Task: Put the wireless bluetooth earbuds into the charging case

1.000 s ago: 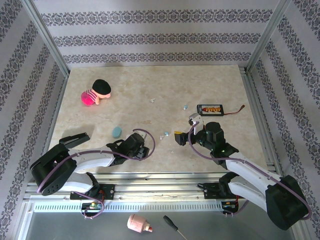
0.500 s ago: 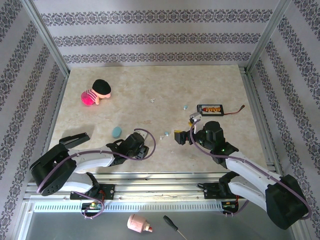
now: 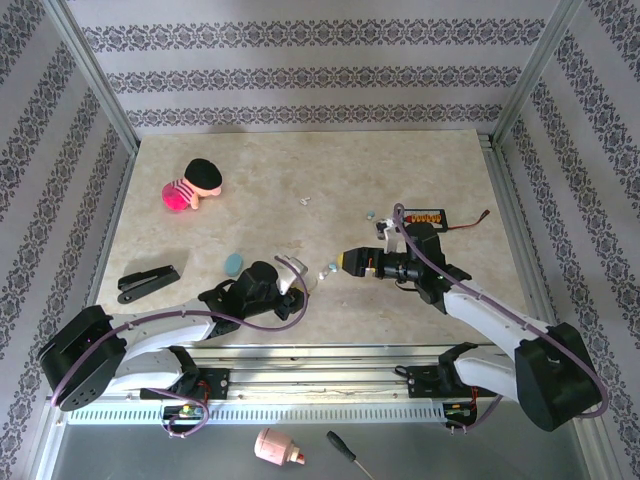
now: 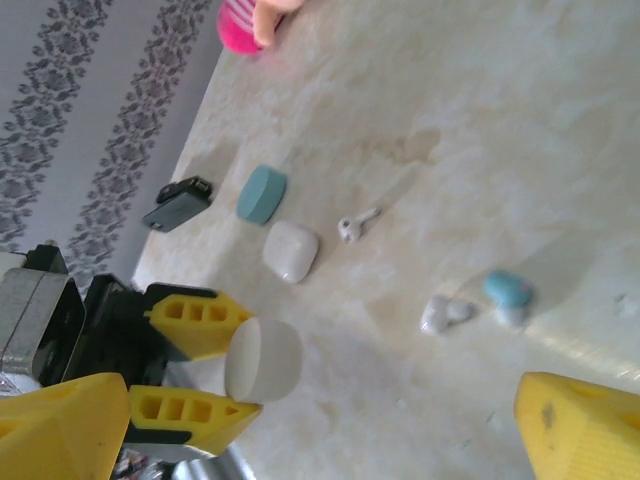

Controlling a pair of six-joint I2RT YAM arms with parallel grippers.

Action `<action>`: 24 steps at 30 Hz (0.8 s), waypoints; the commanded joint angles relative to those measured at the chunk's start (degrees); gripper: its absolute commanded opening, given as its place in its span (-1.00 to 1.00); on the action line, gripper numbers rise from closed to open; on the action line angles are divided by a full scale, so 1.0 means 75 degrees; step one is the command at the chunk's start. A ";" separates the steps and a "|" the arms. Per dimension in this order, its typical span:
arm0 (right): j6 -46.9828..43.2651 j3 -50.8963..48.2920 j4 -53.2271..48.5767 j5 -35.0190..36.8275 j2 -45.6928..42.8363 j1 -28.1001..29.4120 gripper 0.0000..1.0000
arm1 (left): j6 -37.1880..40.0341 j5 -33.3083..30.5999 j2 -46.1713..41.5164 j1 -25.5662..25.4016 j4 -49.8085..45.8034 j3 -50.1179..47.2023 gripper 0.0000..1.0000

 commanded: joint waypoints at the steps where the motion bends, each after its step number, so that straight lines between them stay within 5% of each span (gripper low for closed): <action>1: 0.1311 -0.0187 0.0584 -0.1078 0.0242 0.0063 0.92 | 0.0671 0.0693 -0.0060 -0.0111 0.0803 0.0149 -0.33; 14: 0.3803 -0.0619 0.3332 -0.1450 0.1410 0.0865 0.36 | 0.0640 0.1389 0.0227 -0.0111 0.1616 0.0375 -0.33; 24: 0.4078 -0.0648 0.3465 -0.1388 0.1490 0.0982 -0.61 | 0.0670 0.1373 0.0234 -0.0112 0.1568 0.0373 -0.33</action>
